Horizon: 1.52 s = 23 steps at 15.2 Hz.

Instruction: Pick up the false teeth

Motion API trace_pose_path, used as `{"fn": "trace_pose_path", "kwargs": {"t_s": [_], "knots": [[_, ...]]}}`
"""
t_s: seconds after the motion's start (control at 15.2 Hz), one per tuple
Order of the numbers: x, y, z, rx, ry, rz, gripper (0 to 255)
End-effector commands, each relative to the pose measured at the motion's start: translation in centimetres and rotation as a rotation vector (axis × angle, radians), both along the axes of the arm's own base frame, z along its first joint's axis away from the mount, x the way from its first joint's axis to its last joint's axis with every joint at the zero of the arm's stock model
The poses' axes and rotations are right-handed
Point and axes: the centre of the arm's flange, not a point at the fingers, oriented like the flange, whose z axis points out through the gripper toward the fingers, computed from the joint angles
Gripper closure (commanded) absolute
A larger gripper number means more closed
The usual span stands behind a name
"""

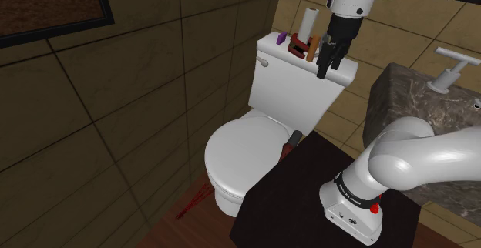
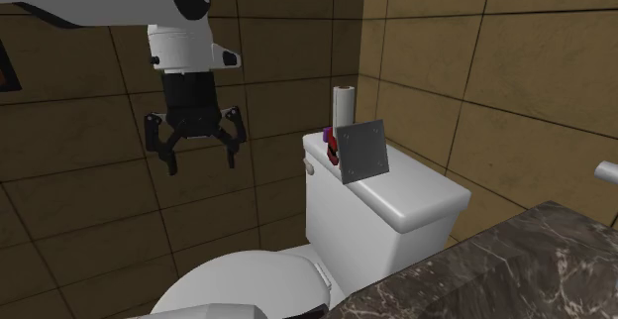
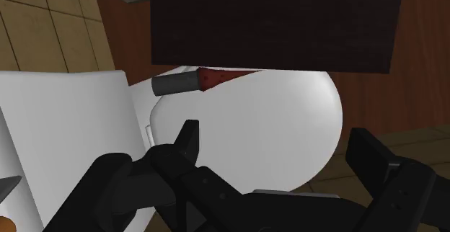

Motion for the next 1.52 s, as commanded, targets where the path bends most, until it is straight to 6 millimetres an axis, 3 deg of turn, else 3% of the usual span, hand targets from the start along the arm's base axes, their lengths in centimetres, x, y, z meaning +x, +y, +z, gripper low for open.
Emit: {"fn": "trace_pose_path", "kwargs": {"t_s": [0.0,1.45], "knots": [[0.0,0.0,0.0,0.0,0.0,0.0,0],[16.6,-22.5,-4.3,-0.041,-0.037,-0.055,0]]}}
